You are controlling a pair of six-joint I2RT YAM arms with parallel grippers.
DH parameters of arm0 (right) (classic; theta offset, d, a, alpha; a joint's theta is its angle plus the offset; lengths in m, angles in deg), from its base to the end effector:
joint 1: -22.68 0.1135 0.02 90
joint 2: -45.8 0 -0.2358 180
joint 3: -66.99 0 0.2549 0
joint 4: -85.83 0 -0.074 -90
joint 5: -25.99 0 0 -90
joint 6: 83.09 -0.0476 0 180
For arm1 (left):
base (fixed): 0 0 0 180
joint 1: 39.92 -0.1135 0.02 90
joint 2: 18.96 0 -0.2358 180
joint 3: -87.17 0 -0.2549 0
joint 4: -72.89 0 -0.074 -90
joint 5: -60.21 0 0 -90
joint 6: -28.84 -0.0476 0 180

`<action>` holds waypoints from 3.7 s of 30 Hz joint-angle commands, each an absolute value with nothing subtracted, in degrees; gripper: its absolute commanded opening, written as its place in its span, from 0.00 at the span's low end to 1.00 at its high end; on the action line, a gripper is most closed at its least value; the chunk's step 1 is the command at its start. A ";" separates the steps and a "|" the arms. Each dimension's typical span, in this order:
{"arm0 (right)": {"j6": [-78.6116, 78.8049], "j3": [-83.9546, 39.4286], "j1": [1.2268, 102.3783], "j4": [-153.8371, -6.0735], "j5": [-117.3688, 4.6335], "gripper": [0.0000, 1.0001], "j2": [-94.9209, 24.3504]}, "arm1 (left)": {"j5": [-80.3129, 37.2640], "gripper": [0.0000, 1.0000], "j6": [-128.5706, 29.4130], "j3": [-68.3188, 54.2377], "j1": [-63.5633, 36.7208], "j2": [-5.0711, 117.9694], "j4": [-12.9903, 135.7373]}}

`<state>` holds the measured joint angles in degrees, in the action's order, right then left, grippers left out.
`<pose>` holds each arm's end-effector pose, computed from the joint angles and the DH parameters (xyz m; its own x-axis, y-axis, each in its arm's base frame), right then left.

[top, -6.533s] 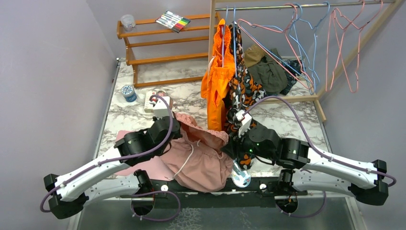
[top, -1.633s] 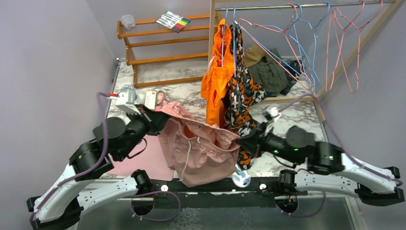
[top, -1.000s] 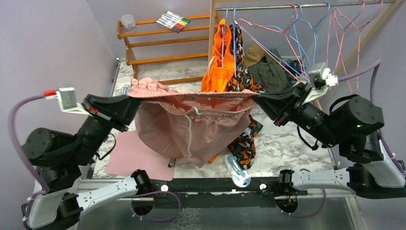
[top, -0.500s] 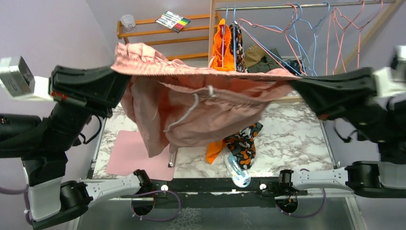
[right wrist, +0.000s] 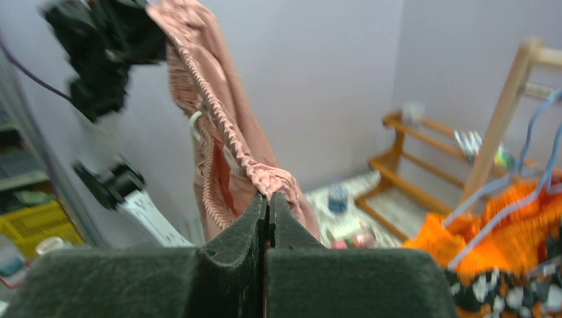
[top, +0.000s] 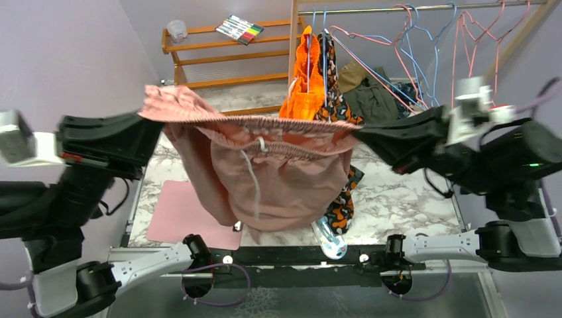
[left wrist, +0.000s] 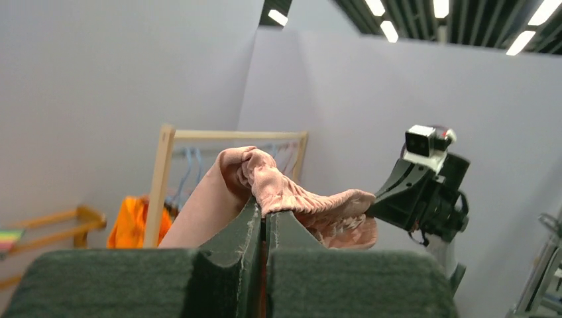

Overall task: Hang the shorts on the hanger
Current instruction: Adjust the shorts at the center of the board.

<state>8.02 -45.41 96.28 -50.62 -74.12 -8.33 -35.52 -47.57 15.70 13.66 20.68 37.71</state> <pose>0.0455 0.1250 0.5521 0.0891 0.2352 -0.9679 -0.8949 0.4455 0.0259 0.0223 -0.0223 0.5691 0.1437 -0.5886 -0.7955 0.8077 0.5342 -0.2493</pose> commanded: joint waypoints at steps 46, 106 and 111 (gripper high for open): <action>-7.50 -9.98 96.26 -44.65 -87.85 0.01 7.45 | -55.86 0.00 -30.98 -17.48 14.40 18.07 20.49; -45.44 6.76 96.30 -31.06 -107.64 0.01 -1.93 | -39.12 0.00 -24.10 -27.18 6.93 35.28 30.50; -49.67 13.70 96.25 -35.70 -103.50 0.01 -4.14 | -35.24 0.00 -18.99 -38.36 6.96 33.09 35.64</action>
